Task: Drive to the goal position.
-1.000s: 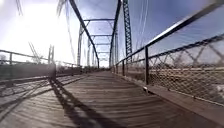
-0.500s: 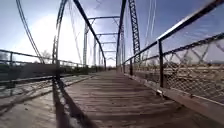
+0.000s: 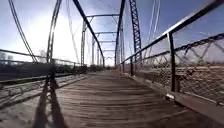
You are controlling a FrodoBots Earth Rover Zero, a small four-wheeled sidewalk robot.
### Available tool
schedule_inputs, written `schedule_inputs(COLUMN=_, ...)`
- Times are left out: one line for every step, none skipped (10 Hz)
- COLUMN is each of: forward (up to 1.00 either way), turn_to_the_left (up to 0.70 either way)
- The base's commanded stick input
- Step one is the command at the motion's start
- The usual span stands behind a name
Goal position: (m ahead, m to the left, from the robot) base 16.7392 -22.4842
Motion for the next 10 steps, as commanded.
schedule_inputs(forward=1.0, turn_to_the_left=0.0)
schedule_inputs(forward=1.0, turn_to_the_left=0.0)
schedule_inputs(forward=1.0, turn_to_the_left=0.0)
schedule_inputs(forward=1.0, turn_to_the_left=0.0)
schedule_inputs(forward=1.0, turn_to_the_left=0.0)
schedule_inputs(forward=1.0, turn_to_the_left=0.0)
schedule_inputs(forward=1.0, turn_to_the_left=0.0)
schedule_inputs(forward=1.0, turn_to_the_left=0.0)
schedule_inputs(forward=1.0, turn_to_the_left=0.0)
schedule_inputs(forward=1.0, turn_to_the_left=0.0)
